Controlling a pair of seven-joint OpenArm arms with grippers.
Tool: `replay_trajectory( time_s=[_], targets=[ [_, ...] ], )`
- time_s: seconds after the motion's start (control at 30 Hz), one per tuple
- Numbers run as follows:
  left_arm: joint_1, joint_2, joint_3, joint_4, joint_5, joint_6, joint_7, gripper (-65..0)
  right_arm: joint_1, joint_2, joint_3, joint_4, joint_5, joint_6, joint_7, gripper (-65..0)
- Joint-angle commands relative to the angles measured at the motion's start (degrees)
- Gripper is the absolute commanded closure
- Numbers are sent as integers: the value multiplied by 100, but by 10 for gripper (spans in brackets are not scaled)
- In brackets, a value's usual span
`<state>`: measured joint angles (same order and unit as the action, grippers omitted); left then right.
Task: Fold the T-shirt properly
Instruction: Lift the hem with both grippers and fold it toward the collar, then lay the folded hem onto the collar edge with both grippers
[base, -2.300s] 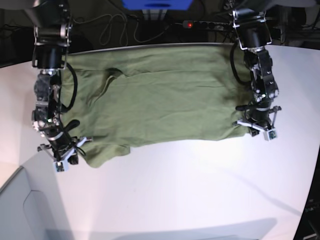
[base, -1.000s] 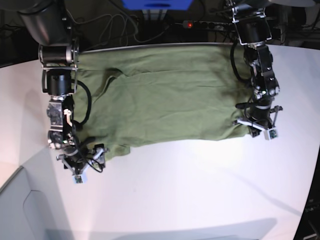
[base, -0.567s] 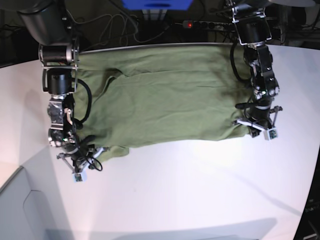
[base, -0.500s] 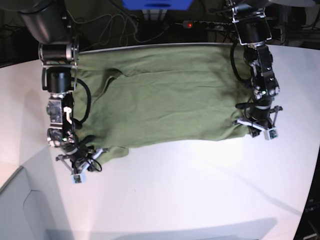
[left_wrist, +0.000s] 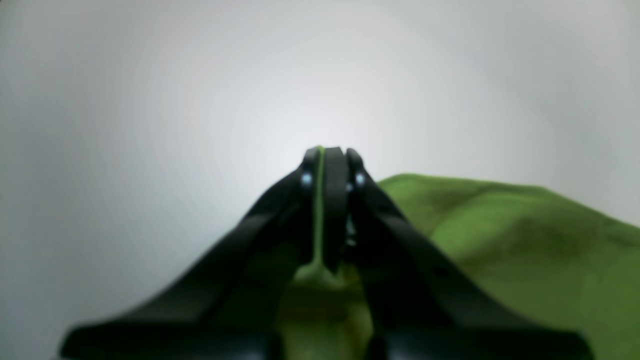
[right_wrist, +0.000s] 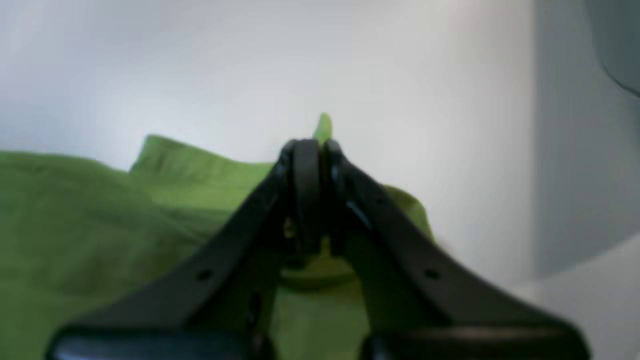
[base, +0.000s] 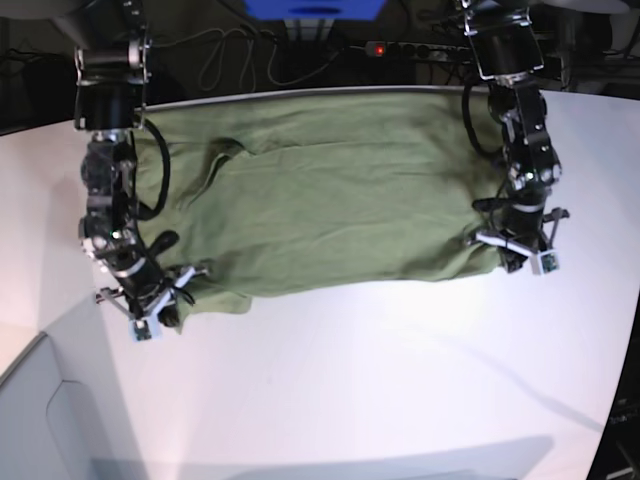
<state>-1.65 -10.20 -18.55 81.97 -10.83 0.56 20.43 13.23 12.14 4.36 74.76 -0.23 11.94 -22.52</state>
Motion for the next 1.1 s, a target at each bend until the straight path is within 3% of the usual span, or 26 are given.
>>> replay_trajectory(
  time_s=[0.0,0.5,1.07],
  targets=[
    [-42,-57,-22,203,-20,-7,-148,0,61,100,131,185,1,-3,138,-1],
    [671,-57,-31,906,-20,-7,-157,0,-1011,206,324,1557,-25,-3,-73,-1],
    [952,48,-655,932,-20,-51,-166,0,-1574,188,702,1592,-17,-3,-29,-1]
  ],
)
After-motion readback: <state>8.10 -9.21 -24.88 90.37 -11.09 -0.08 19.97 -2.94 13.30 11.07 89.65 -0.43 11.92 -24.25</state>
